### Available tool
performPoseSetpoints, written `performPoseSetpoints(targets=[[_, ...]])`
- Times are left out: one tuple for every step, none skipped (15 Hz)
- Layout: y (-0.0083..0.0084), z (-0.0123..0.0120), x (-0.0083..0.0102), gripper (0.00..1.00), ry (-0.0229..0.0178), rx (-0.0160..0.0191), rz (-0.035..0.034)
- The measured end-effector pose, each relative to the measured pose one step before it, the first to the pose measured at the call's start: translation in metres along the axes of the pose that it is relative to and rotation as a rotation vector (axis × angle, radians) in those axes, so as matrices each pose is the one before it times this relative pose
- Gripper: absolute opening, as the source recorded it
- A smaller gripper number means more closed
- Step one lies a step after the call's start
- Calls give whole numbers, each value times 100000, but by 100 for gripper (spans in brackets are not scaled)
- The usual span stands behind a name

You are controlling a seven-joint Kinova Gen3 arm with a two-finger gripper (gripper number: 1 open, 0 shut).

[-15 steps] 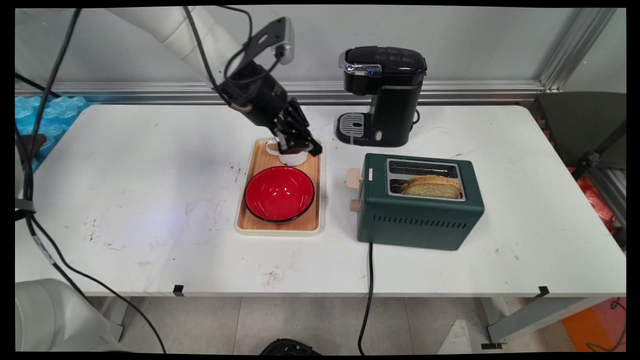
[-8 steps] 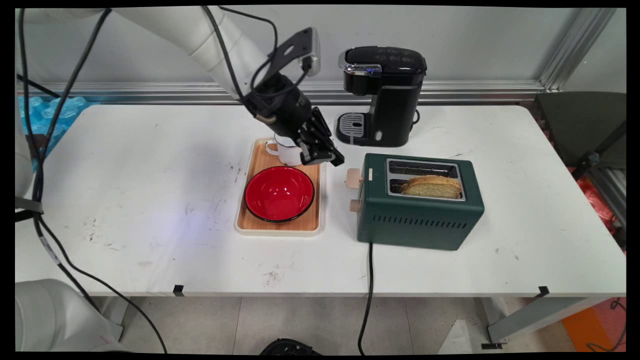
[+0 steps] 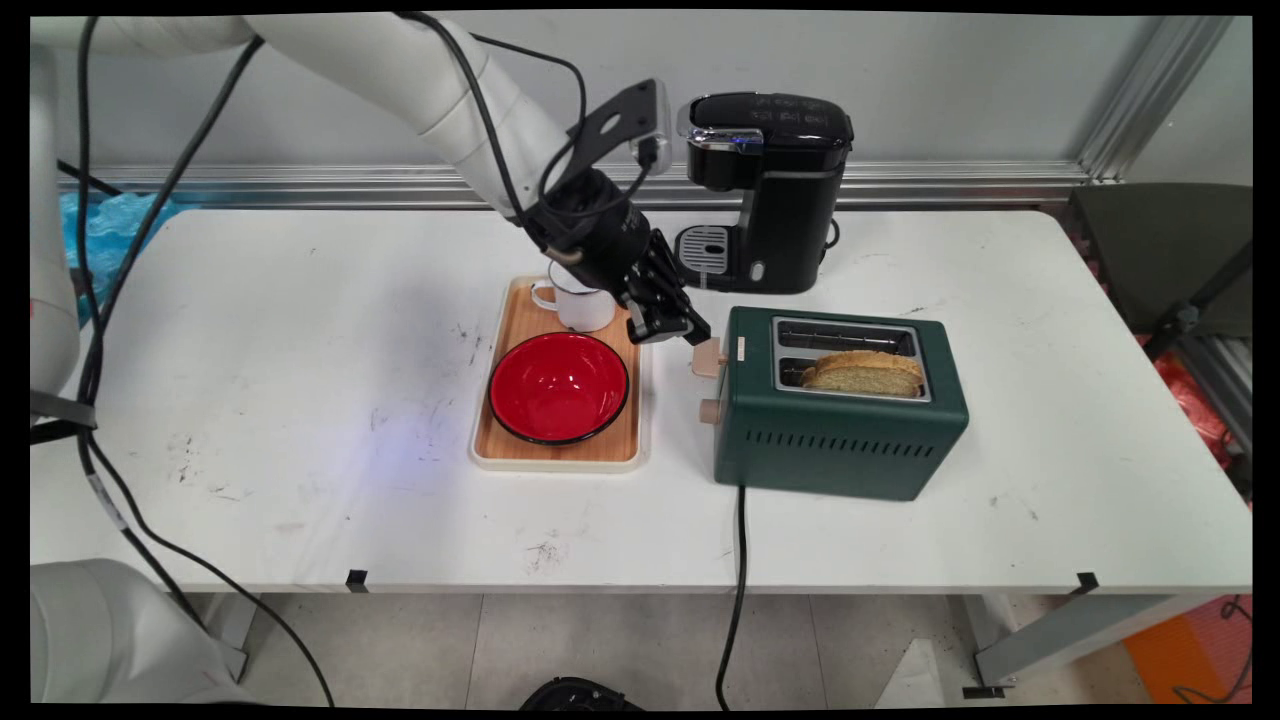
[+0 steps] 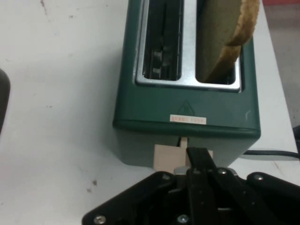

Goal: Press the toaster switch

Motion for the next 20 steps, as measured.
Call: performPoseSetpoints(targets=[[-48, 189, 15, 0, 22, 18, 27], [-59, 221, 10, 0, 36, 45, -11], [-104, 357, 12, 0, 70, 62, -26], [-76, 265, -6, 0, 29, 25, -73], [-75, 301, -8, 0, 54, 9, -73], [-63, 289, -50, 0, 14, 9, -71], [-56, 244, -41, 0, 13, -17, -63], [-33, 164, -21, 0, 13, -32, -54], [-61, 275, -67, 0, 31, -28, -160], [-49, 258, -68, 0, 23, -29, -161], [-21, 218, -68, 0, 27, -71, -191], [-31, 250, -66, 0, 40, -41, -239], [-31, 242, -42, 0, 111, -36, -215], [-51, 209, -23, 0, 100, 63, -252], [-30, 129, -13, 0, 79, 42, -161], [-49, 175, -58, 0, 30, 104, -274], [-34, 123, -38, 0, -14, 76, -197], [-43, 136, -129, 0, -75, 149, -402], [-43, 193, -113, 0, -147, 32, -328], [-51, 194, -92, 0, -191, -94, -263]])
